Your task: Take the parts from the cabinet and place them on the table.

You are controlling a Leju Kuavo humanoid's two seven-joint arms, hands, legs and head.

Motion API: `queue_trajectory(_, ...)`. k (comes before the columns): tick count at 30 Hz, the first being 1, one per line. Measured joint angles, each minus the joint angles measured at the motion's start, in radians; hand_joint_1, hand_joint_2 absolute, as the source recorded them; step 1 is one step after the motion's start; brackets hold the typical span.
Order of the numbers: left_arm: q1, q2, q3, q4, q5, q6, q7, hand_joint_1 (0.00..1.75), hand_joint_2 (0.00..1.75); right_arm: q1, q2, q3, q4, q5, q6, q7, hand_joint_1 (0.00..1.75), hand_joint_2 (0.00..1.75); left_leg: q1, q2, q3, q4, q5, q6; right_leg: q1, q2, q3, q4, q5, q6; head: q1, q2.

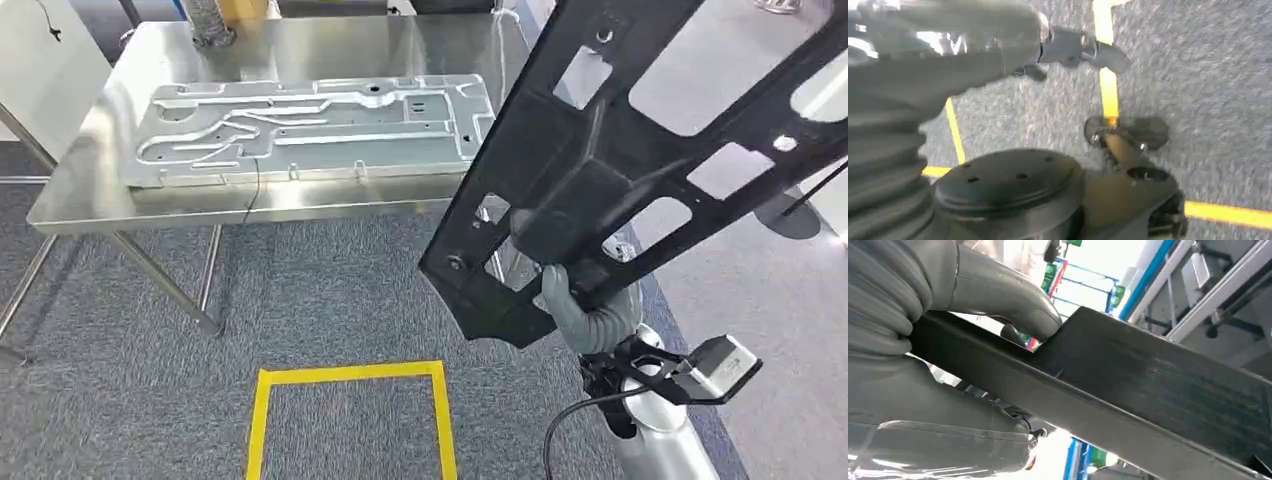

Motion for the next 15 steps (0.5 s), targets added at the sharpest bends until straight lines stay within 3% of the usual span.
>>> queue_trajectory(2, 0.003, 0.000, 0.003, 0.000, 0.000, 0.000, -0.001, 0.00, 1.75, 0.002, -0.003, -0.001, 0.004, 0.000, 0.000, 0.000, 1.75, 1.75, -0.003, -0.001, 0.012, 0.001, -0.011, 0.002, 0.000, 0.000, -0.090, 0.112, -0.058, 0.000, 0.000, 0.000)
queue_trajectory(3, 0.004, 0.000, 0.003, 0.000, 0.000, 0.000, -0.001, 0.00, 1.75, 0.001, -0.004, -0.001, 0.006, 0.000, 0.000, 0.000, 1.75, 1.75, -0.005, -0.002, 0.021, 0.001, -0.018, 0.003, 0.000, 0.000, -0.109, 0.114, -0.059, 0.000, 0.000, 0.000)
queue_trajectory(4, 0.004, 0.000, 0.004, 0.000, 0.000, 0.001, -0.002, 0.00, 1.75, 0.001, -0.005, -0.001, 0.007, -0.001, 0.000, 0.002, 1.75, 1.75, -0.006, -0.004, 0.033, 0.001, -0.026, 0.003, 0.001, 0.000, -0.108, 0.077, -0.038, -0.004, 0.000, 0.000)
queue_trajectory(5, 0.003, 0.000, 0.005, 0.000, 0.000, 0.001, -0.002, 0.00, 1.75, 0.001, -0.005, -0.001, 0.009, -0.002, 0.000, 0.002, 1.75, 1.75, -0.008, -0.007, 0.045, 0.001, -0.034, 0.002, 0.003, 0.000, -0.093, 0.013, 0.007, -0.008, 0.000, 0.000)
queue_trajectory(7, 0.003, -0.001, 0.007, 0.000, 0.000, 0.002, -0.002, 0.00, 1.75, -0.003, -0.007, -0.001, 0.009, -0.002, 0.000, 0.002, 1.75, 1.75, -0.010, -0.007, 0.066, -0.002, -0.053, -0.002, 0.010, 0.000, -0.050, -0.150, 0.152, -0.026, 0.000, 0.000)
queue_trajectory(8, 0.001, -0.003, 0.008, 0.000, 0.000, 0.001, -0.002, 0.00, 1.75, -0.004, -0.008, -0.002, 0.010, -0.003, 0.000, 0.002, 1.75, 1.75, -0.015, -0.009, 0.074, 0.005, -0.061, -0.009, 0.019, 0.001, -0.053, -0.165, 0.152, -0.032, 0.000, 0.000)
queue_trajectory(10, 0.001, -0.003, 0.011, 0.000, 0.000, 0.001, -0.002, 0.00, 1.75, -0.007, -0.008, -0.002, 0.011, -0.003, -0.003, 0.006, 1.75, 1.75, -0.014, -0.010, 0.077, 0.001, -0.067, -0.021, 0.022, 0.002, -0.050, -0.170, 0.160, -0.041, 0.001, 0.000)
queue_trajectory(11, 0.001, -0.003, 0.011, 0.000, 0.000, 0.001, -0.002, 0.00, 1.75, -0.008, -0.009, -0.002, 0.011, -0.003, -0.003, 0.006, 1.75, 1.75, -0.014, -0.010, 0.079, 0.007, -0.062, -0.027, 0.020, 0.002, -0.044, -0.176, 0.157, -0.047, 0.000, 0.000)
queue_trajectory(13, -0.002, -0.002, 0.012, 0.000, 0.000, 0.001, -0.003, 0.00, 1.75, -0.009, -0.009, -0.002, 0.011, -0.003, -0.004, 0.007, 1.75, 1.75, -0.013, -0.007, 0.079, 0.027, -0.077, -0.036, 0.012, 0.001, -0.017, -0.193, 0.157, -0.055, 0.000, 0.000)
queue_trajectory(15, -0.006, -0.002, 0.012, 0.000, 0.000, 0.001, -0.005, 0.00, 1.75, -0.016, -0.010, -0.002, 0.011, -0.003, -0.004, 0.007, 1.75, 1.75, -0.008, -0.003, 0.015, 0.143, -0.126, -0.047, 0.010, -0.001, -0.008, -0.196, 0.151, -0.064, 0.000, 0.000)
